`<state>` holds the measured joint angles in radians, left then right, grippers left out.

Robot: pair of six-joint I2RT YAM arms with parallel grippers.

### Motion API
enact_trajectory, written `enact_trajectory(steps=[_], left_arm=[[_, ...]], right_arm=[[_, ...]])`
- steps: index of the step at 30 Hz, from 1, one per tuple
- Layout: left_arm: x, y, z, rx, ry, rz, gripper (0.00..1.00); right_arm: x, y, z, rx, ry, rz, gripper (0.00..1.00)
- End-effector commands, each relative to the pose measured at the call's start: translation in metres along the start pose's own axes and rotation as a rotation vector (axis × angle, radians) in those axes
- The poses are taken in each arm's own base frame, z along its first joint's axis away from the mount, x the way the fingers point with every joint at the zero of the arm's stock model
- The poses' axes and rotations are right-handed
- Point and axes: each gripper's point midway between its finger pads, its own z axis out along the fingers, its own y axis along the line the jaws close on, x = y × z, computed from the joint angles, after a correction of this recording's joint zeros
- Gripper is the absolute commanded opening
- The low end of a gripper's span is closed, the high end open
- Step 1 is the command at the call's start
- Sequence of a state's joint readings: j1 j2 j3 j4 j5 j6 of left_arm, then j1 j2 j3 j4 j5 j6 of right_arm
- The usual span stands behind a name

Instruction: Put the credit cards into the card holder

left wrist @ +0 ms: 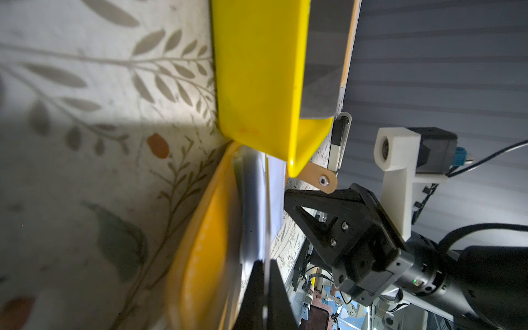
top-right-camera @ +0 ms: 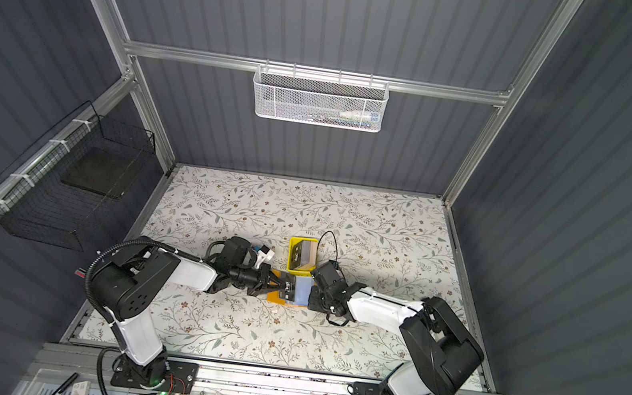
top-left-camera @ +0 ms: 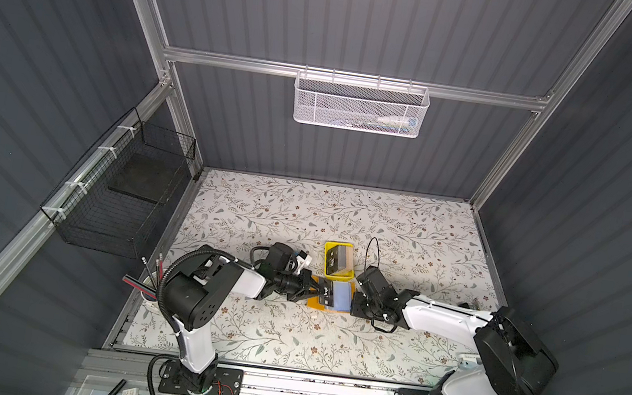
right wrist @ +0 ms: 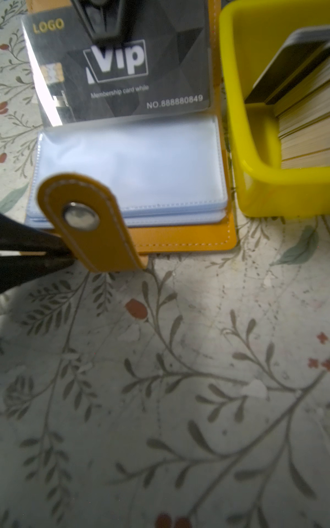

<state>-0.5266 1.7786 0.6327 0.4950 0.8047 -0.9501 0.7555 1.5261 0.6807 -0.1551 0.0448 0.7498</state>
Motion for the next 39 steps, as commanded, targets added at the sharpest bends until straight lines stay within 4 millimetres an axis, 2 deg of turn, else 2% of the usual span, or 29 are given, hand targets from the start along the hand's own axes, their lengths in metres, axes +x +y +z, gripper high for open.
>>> enact_trajectory(steps=[1, 12, 23, 39], left_arm=[[0.001, 0.006, 0.001, -0.008, 0.009, 0.001, 0.00], [0.005, 0.014, 0.000, -0.021, -0.002, -0.038, 0.00], [0.004, 0.011, 0.000, 0.005, -0.002, -0.047, 0.00], [0.008, 0.015, 0.005, 0.016, 0.029, -0.052, 0.00]], right_arm=[[0.022, -0.030, 0.008, 0.113, 0.059, -0.024, 0.08], [0.026, -0.029, 0.009, 0.093, 0.049, -0.014, 0.08], [0.027, -0.029, 0.010, 0.101, 0.051, -0.013, 0.08], [0.026, -0.028, 0.010, 0.102, 0.053, -0.017, 0.08]])
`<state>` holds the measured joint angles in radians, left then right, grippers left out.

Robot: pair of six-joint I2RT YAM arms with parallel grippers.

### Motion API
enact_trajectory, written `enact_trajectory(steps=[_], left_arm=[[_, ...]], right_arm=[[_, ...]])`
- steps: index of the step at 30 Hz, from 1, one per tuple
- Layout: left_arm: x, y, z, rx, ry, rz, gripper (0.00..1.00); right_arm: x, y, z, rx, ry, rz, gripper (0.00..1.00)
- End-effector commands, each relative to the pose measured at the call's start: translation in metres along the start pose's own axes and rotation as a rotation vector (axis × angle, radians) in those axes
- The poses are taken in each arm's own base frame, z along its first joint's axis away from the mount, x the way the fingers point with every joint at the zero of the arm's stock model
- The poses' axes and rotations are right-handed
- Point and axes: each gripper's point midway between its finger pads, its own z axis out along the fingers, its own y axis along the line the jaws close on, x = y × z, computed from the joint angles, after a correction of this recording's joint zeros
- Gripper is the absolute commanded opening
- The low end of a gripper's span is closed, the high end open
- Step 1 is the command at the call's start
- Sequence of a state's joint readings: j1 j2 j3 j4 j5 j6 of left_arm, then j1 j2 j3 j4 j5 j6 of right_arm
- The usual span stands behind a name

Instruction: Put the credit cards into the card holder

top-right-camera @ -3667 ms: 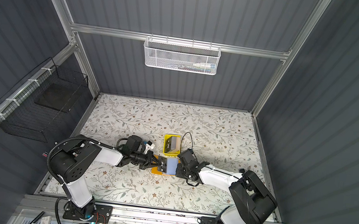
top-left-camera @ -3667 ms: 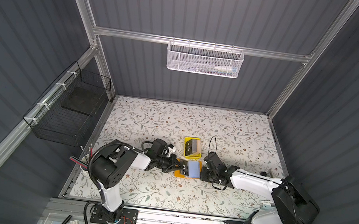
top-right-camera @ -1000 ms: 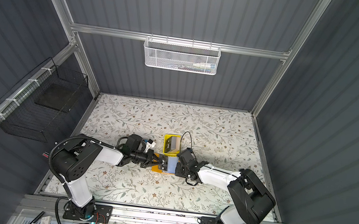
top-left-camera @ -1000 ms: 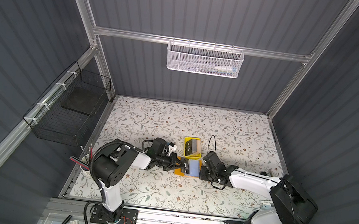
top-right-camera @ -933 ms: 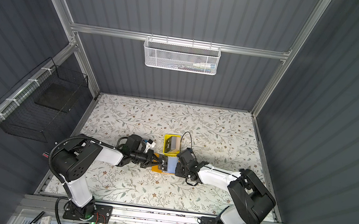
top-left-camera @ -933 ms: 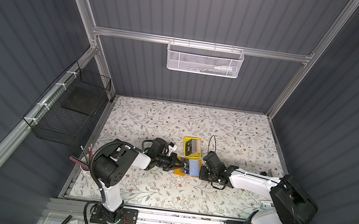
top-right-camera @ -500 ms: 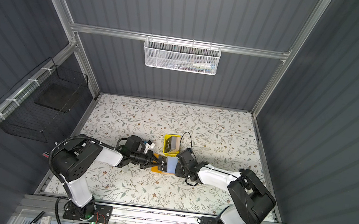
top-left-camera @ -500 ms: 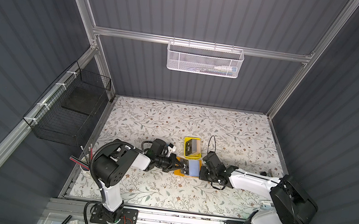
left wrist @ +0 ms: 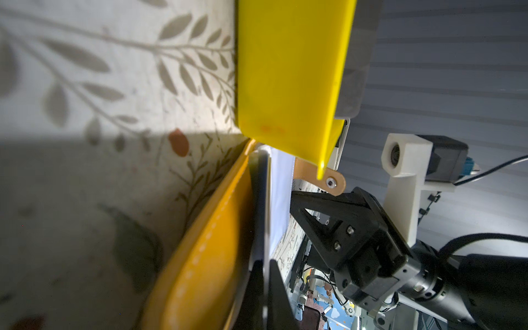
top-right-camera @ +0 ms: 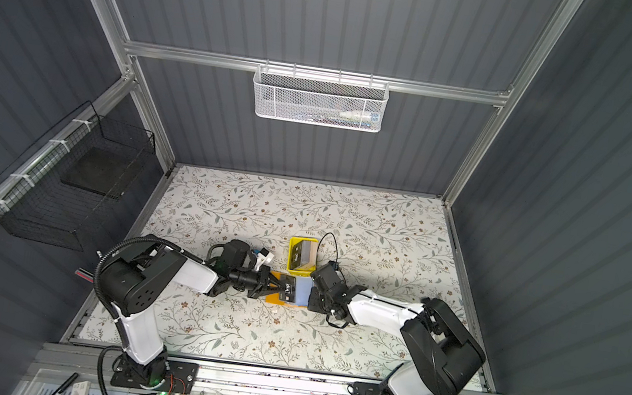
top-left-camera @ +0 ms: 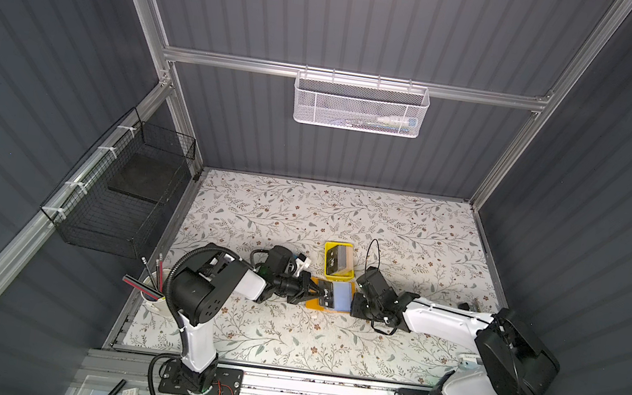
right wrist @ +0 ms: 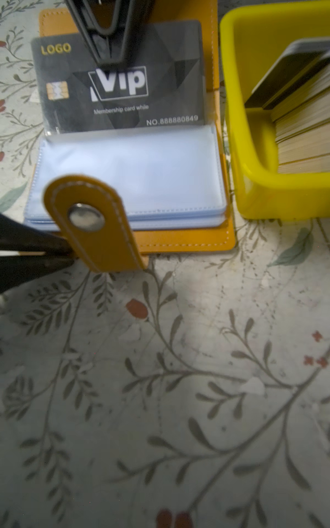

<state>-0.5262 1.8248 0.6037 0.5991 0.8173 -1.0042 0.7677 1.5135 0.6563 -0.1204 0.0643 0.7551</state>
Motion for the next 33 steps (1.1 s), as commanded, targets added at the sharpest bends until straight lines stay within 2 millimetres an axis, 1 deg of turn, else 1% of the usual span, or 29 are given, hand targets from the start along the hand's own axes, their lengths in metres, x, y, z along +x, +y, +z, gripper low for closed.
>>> enact_trajectory(steps=[1, 7, 17, 22, 26, 31, 33], left_arm=[[0.006, 0.007, 0.001, -0.005, 0.030, -0.019, 0.00], [0.008, 0.006, 0.001, 0.004, 0.043, -0.006, 0.00], [0.013, 0.004, 0.011, 0.017, 0.053, 0.005, 0.00], [0.011, 0.003, 0.013, 0.018, 0.035, 0.004, 0.00], [0.012, 0.001, 0.020, 0.015, 0.036, 0.000, 0.00], [0.012, 0.006, 0.019, -0.003, 0.016, -0.012, 0.00], [0.011, 0.004, 0.019, 0.004, 0.011, -0.011, 0.00]], right_arm=[[0.026, -0.028, 0.010, 0.107, 0.080, -0.015, 0.08], [0.027, -0.027, 0.010, 0.105, 0.081, -0.019, 0.08], [0.028, -0.023, 0.011, 0.096, 0.083, -0.028, 0.08], [0.030, -0.018, 0.010, 0.077, 0.080, -0.043, 0.08], [0.030, -0.014, 0.010, 0.067, 0.079, -0.051, 0.08], [0.032, -0.013, 0.009, 0.056, 0.076, -0.049, 0.08], [0.032, -0.011, 0.008, 0.045, 0.074, -0.051, 0.08]])
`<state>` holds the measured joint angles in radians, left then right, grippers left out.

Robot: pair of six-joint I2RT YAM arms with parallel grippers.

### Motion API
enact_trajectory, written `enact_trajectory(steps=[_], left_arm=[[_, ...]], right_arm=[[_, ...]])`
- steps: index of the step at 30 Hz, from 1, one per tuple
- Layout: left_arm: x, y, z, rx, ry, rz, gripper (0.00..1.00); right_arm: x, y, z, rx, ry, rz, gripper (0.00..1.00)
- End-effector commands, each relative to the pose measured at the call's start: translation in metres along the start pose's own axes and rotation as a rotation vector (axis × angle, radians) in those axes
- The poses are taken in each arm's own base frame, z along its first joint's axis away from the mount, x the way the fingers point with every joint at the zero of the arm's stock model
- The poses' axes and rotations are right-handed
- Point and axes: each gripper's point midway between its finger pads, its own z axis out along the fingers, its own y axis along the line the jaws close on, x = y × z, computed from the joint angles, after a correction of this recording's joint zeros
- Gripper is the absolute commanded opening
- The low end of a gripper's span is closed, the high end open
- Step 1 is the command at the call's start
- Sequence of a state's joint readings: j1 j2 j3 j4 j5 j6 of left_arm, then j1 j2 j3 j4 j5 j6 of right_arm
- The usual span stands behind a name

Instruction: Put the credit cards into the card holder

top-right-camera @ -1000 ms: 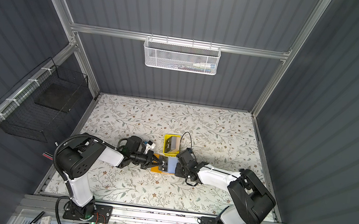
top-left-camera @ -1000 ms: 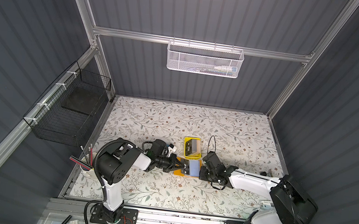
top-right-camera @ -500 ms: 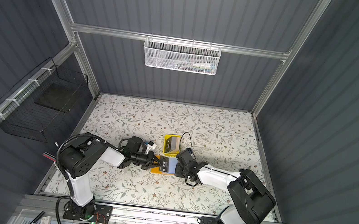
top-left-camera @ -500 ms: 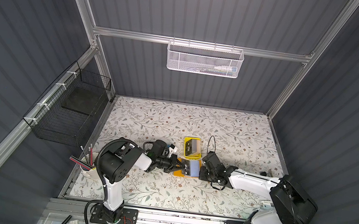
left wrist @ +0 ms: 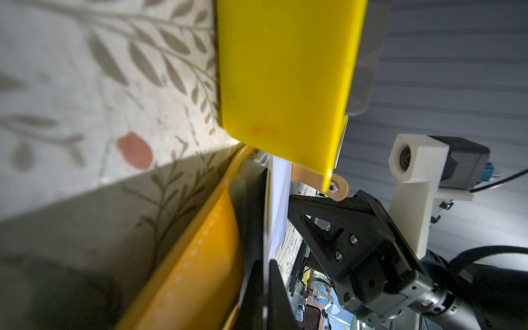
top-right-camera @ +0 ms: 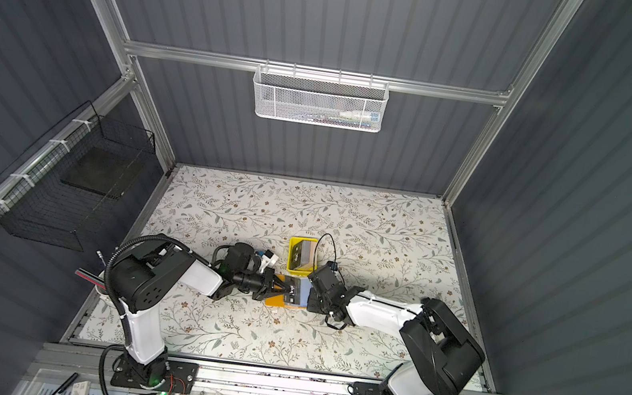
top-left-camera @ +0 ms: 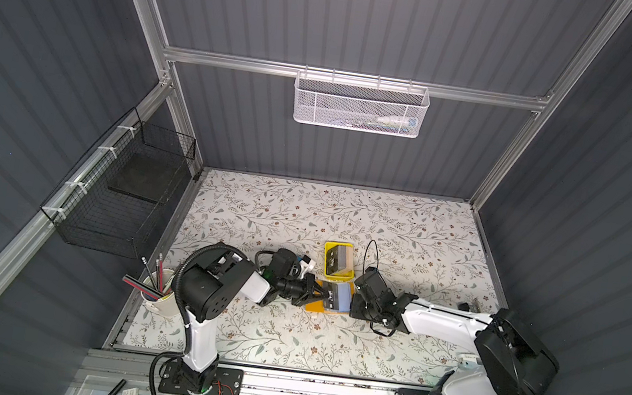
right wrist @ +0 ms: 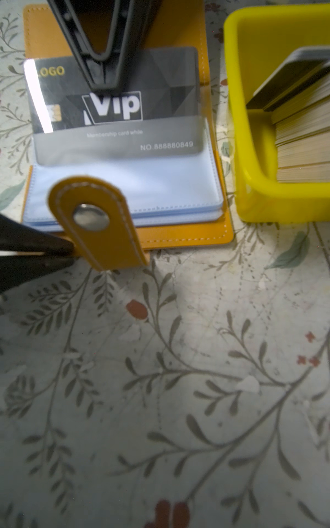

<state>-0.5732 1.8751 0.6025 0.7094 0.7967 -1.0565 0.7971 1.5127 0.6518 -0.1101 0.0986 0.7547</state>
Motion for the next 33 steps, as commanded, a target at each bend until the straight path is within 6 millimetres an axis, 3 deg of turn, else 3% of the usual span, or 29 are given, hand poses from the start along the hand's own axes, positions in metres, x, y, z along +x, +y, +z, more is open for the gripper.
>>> enact_trajectory(steps=[1, 7, 18, 29, 33], left_arm=[[0.006, 0.007, 0.004, -0.015, 0.003, -0.024, 0.00], [0.006, 0.003, 0.001, -0.003, -0.012, -0.015, 0.00], [0.012, 0.010, -0.011, -0.090, -0.028, 0.003, 0.22], [0.013, 0.009, -0.026, -0.221, -0.030, 0.023, 0.32], [0.011, 0.004, -0.027, -0.220, -0.039, 0.029, 0.31]], right_arm=[[0.031, -0.012, 0.008, 0.030, 0.092, -0.028, 0.08], [0.031, -0.011, 0.006, 0.025, 0.087, -0.026, 0.08], [0.032, -0.010, 0.005, -0.013, 0.058, -0.007, 0.08], [0.025, 0.002, -0.008, -0.082, 0.019, -0.014, 0.14], [0.021, 0.007, -0.011, -0.108, 0.012, -0.011, 0.15]])
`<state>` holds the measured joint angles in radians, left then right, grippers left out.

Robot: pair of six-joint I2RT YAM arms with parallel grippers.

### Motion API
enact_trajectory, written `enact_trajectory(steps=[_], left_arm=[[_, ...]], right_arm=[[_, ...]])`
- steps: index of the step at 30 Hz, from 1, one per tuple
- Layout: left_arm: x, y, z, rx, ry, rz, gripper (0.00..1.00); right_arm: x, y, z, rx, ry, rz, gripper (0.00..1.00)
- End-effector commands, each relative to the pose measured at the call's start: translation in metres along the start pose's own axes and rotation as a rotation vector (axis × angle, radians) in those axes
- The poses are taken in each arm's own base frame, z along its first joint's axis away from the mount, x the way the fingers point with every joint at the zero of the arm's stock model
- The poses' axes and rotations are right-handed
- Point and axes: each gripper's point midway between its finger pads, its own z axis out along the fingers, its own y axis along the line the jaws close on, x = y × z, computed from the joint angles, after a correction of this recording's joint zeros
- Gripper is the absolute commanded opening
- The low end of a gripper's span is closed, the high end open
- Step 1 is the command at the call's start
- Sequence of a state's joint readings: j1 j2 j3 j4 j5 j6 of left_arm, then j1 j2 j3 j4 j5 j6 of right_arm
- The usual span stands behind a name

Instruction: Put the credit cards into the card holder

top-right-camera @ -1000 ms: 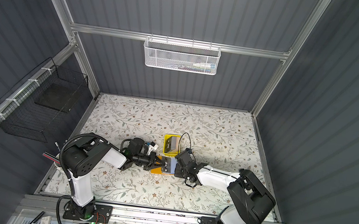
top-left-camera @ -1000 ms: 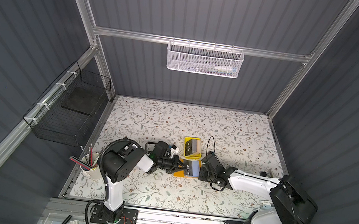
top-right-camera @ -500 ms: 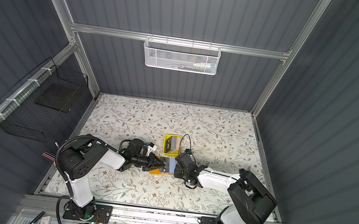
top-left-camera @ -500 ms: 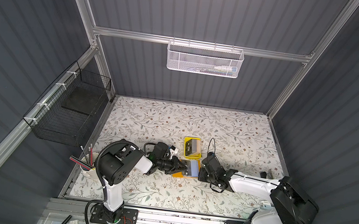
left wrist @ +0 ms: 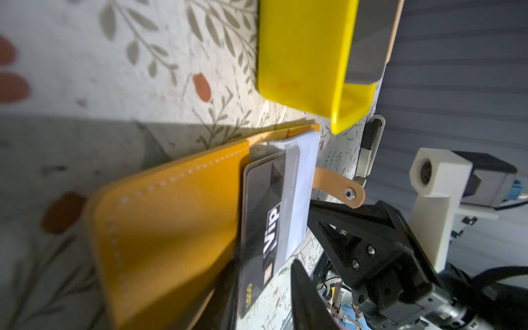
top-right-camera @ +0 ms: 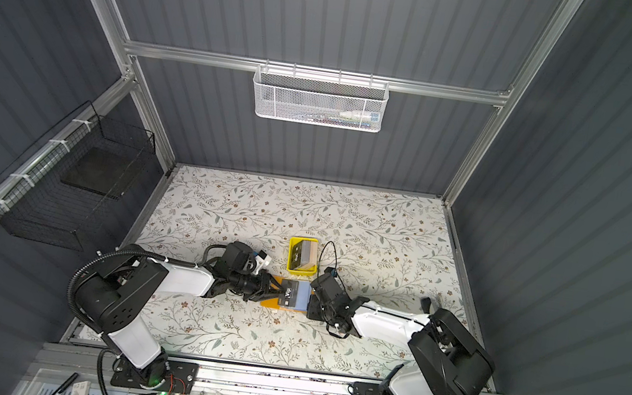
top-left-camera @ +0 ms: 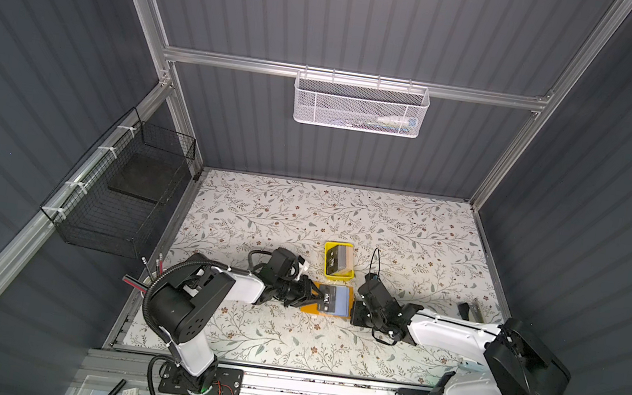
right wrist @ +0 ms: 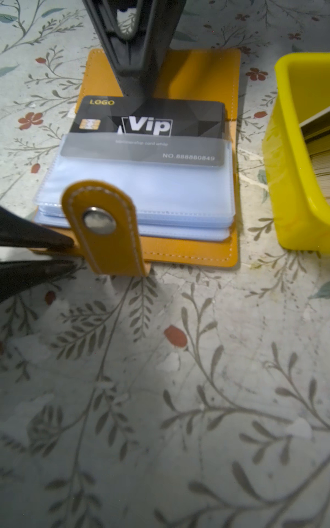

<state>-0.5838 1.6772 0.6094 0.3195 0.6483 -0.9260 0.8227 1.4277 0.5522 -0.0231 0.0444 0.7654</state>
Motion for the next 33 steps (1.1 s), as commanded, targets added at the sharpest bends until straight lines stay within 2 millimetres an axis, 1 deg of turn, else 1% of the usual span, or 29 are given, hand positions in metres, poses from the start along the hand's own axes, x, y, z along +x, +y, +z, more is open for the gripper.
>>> enact_trajectory(steps=[1, 5, 7, 9, 13, 16, 24, 29, 33], left_arm=[[0.001, -0.002, -0.004, -0.034, -0.002, 0.021, 0.29], [0.001, 0.003, -0.008, -0.092, -0.010, 0.030, 0.28], [0.000, 0.004, -0.007, -0.123, -0.007, 0.043, 0.30], [-0.001, -0.001, -0.006, -0.131, -0.006, 0.062, 0.30], [-0.003, 0.002, -0.007, -0.211, -0.018, 0.110, 0.31], [-0.002, 0.003, -0.004, -0.204, -0.017, 0.109, 0.34], [0.000, 0.002, 0.002, -0.209, -0.005, 0.125, 0.35], [0.003, 0.003, 0.008, -0.206, 0.014, 0.127, 0.38], [0.002, -0.004, 0.009, -0.177, 0.011, 0.137, 0.38]], right_arm=[[0.004, 0.001, -0.003, -0.016, 0.020, -0.004, 0.15], [-0.004, 0.001, -0.008, -0.014, 0.000, 0.007, 0.21], [-0.007, 0.000, -0.008, -0.024, 0.002, 0.022, 0.21], [-0.008, -0.002, -0.009, -0.016, -0.001, 0.031, 0.21], [-0.007, -0.009, -0.007, 0.023, 0.019, 0.044, 0.20], [-0.004, -0.008, -0.003, 0.012, 0.033, 0.042, 0.19], [-0.002, -0.005, 0.003, -0.005, 0.043, 0.034, 0.16], [0.001, -0.006, 0.005, -0.005, 0.052, 0.037, 0.15], [0.001, -0.007, 0.006, -0.002, 0.052, 0.035, 0.14]])
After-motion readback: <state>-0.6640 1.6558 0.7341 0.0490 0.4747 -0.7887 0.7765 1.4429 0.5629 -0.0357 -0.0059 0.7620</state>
